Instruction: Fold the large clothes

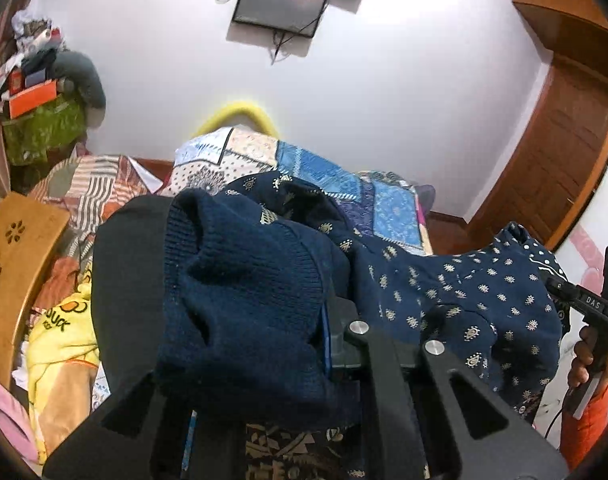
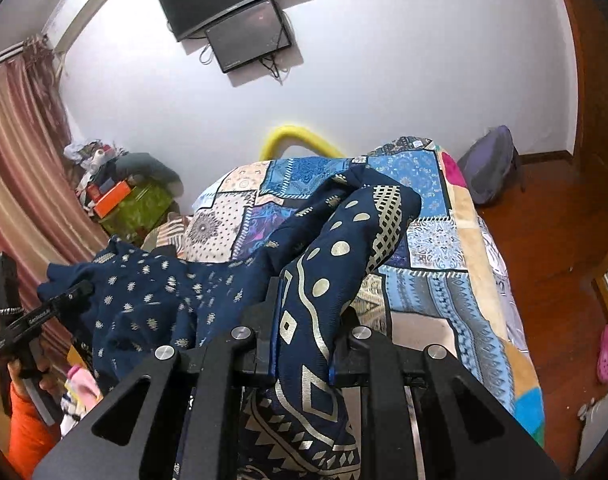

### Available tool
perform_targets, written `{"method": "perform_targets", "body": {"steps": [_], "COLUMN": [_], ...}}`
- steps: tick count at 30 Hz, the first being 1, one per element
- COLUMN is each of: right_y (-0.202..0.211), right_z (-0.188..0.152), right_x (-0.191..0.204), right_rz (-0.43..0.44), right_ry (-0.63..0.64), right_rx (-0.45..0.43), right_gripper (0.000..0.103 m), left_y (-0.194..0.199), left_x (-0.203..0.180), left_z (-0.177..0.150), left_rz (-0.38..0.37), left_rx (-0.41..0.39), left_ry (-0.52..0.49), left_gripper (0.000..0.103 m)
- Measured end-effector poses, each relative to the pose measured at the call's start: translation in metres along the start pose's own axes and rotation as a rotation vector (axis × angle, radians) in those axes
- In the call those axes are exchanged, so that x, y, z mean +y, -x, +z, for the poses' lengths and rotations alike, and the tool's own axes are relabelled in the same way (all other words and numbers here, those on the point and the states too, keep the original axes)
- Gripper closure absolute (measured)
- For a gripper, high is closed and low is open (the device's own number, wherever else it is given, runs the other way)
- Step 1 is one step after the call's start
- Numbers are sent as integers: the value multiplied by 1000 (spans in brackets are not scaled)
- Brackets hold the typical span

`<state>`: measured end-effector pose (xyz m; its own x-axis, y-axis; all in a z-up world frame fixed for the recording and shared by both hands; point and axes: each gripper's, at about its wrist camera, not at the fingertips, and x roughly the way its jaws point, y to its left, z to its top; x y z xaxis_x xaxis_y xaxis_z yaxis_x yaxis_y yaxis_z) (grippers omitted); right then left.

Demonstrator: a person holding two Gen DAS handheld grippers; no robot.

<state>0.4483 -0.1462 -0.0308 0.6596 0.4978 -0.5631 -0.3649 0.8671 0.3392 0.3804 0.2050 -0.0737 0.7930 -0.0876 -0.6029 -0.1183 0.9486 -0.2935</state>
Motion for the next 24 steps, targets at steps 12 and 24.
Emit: {"method": "perform_targets", "body": {"steps": [12,24], "right_y": [-127,-126], "right_z": [-40,-50], "right_x": [-53,-58], "right_rz": [-166,-217], "right_ry": [-48,31], "right_rx": [238,242], "right_gripper": [88,79], "left_y": [-134,-153], "left_x": [47,65], "left_z": [-42,-61], "left_rz": [117,124], "left_rx": [225,272], "left_ry": [19,58], "left_gripper": [91,86]}}
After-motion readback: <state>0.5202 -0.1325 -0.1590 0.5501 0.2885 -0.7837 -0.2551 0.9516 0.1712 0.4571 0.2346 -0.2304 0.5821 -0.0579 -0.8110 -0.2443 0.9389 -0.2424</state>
